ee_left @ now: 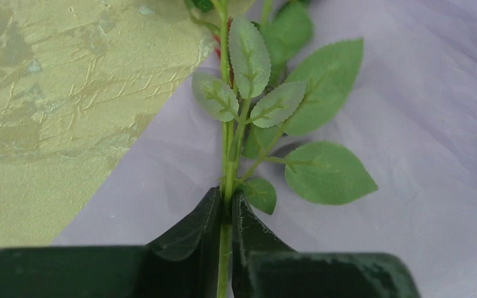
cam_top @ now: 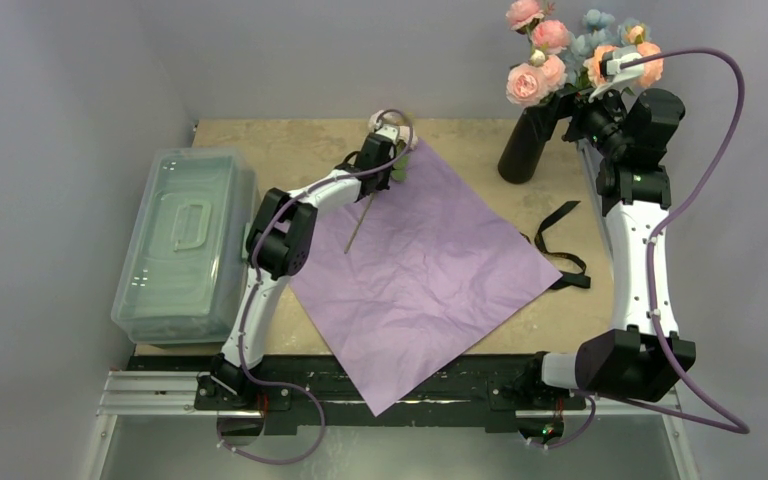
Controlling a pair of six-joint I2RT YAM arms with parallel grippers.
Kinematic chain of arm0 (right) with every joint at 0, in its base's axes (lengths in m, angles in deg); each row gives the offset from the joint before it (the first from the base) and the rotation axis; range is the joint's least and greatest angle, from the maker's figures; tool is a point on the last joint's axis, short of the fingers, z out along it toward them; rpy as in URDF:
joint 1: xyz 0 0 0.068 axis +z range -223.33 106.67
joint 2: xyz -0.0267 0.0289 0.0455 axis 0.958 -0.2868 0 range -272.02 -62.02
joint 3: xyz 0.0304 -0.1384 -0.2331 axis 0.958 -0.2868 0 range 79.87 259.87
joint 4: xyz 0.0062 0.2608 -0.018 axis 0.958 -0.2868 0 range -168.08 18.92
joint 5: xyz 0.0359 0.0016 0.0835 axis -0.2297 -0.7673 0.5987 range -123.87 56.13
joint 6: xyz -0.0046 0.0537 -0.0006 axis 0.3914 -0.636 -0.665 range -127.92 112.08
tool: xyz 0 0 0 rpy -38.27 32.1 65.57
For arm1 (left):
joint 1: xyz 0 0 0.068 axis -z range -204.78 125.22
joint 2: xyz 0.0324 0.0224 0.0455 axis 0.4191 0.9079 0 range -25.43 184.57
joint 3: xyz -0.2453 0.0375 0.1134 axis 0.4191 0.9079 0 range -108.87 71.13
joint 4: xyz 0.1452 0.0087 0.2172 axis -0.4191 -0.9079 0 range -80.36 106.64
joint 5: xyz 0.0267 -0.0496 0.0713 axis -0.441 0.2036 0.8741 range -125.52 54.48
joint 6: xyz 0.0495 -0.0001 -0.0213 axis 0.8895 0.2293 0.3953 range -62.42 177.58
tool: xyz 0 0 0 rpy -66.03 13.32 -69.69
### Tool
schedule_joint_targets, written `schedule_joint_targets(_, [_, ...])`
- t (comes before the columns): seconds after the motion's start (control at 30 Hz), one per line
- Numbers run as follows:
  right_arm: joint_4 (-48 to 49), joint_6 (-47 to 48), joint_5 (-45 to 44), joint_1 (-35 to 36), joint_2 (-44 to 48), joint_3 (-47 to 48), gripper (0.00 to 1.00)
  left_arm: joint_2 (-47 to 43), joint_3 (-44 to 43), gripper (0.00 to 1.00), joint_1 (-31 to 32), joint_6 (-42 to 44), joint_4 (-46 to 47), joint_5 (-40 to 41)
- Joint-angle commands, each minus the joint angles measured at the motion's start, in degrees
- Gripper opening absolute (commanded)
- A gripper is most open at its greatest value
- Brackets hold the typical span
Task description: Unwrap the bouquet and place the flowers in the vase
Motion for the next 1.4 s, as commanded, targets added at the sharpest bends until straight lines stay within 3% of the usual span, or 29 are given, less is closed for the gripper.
schedule_joint_targets(0.0, [1.1,0.0,0.2,0.0,0.6,2.1,0.98,-1.5,-3.4,0.0,0.3,-0.7,-1.7,1.8])
schedule_joint_targets(0.4, [0.2,-3.1,3.0,0.0,-0.9,4.8,0.98,-11.1,-0.3,0.0,-1.9,-11.2,5.1,-1.6])
schedule_joint_targets(0.6, [0.9,-5.5,4.1,0.0,-1.2,4.9,0.98,-19.3,8.8,0.0,-4.3,-15.2,13.9,-8.3])
schedule_joint_targets(0.83, [1.3,-9.1,5.3,2.1,0.1,4.0,0.98,-29.5,17.9,0.0,-7.3,-16.4,23.2,-20.6])
schedule_joint_targets(1.1, [3.2,-13.5,5.7,10.4,1.5,1.1,0.98,-41.6,27.6,0.0,-8.4,-12.9,32.9,-38.1])
schedule_joint_targets(1.37, [9.2,-20.5,8.2,18.8,-1.4,1.8,0.98,-49.5,34.6,0.0,-7.3,-15.4,44.4,-55.4])
